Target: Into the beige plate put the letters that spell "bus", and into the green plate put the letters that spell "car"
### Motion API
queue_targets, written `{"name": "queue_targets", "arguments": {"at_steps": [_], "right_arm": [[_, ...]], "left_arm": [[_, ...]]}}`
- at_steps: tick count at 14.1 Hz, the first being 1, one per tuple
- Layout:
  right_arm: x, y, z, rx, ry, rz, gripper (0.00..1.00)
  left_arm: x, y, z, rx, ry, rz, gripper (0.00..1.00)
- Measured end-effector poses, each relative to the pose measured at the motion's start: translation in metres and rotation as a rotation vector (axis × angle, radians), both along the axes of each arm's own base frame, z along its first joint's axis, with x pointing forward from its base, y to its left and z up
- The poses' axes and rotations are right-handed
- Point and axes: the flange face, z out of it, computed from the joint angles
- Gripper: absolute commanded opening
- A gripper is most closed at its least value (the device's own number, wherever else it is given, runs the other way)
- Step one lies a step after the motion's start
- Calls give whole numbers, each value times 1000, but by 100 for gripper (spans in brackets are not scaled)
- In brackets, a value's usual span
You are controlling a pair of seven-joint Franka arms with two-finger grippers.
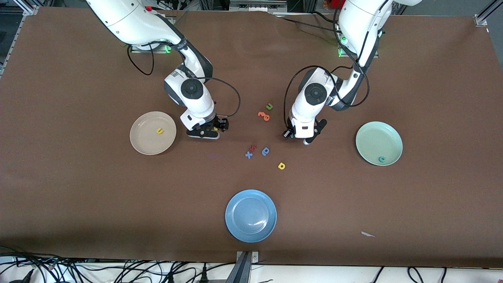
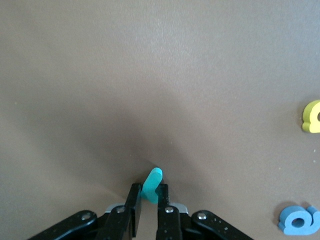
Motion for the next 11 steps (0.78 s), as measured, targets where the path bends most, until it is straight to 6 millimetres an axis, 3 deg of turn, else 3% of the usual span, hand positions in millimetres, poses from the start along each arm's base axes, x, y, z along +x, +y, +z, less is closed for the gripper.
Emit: {"name": "queue_targets", "arguments": {"at_steps": [3,6,8,11], "right_arm": [[1,1,2,3,-6,1,42],[1,3,4,6,-10,4,18],[2,4,7,7,-15,5,0],[2,5,8,8,-17,5,0]], "left_arm": [[9,4,6,35,-8,-37,0],[39,15,31,111,43,-142,0],[64,43,50,128,109,-275,0],[98,113,70,105,201,-522,0]]}}
